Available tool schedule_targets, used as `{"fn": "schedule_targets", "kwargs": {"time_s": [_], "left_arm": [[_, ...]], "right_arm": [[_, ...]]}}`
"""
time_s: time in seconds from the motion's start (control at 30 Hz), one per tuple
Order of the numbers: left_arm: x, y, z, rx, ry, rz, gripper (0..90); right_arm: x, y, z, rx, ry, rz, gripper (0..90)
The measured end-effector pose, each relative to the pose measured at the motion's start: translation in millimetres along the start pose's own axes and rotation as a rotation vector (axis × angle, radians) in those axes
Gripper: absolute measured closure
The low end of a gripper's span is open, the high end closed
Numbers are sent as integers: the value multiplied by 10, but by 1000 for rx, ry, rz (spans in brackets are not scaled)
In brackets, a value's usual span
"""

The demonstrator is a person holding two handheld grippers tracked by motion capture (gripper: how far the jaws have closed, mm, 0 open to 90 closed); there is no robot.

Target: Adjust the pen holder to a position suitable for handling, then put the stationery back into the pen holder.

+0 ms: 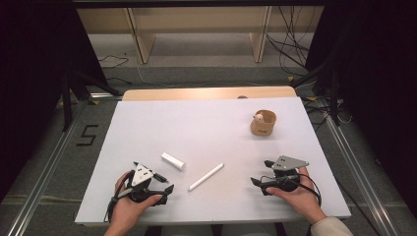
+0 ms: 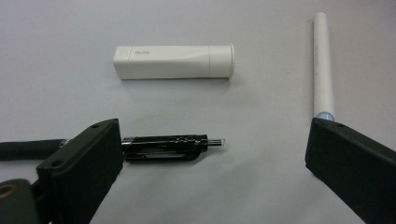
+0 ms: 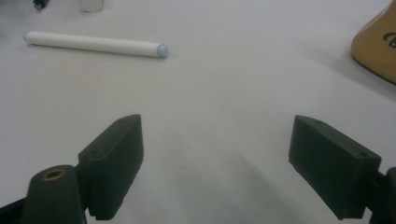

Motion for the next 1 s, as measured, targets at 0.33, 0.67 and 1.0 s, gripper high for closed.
{"fn": "schedule_targets", "kwargs": {"time_s": [0.33, 0.67, 1.0], "left_arm": [[1, -2, -2, -2, 2, -1, 38], [-10, -3, -4, -6, 1, 1, 40], [-39, 1, -19, -10, 0, 8, 66]], "right_arm": [[4, 4, 3, 10, 3, 1, 185], [2, -1, -1, 5, 5, 5, 186], [-5, 16, -7, 12, 3, 8, 188]]}}
Point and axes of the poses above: each handheld gripper's, and its own axes: y roughly forward along the jaws, z roughly out of its underside, x roughly to its left, the point moved 2 cm from there along y, roughly forward along the jaws, and after that the axes turned 6 degrees about x, right-handed, at the moved point
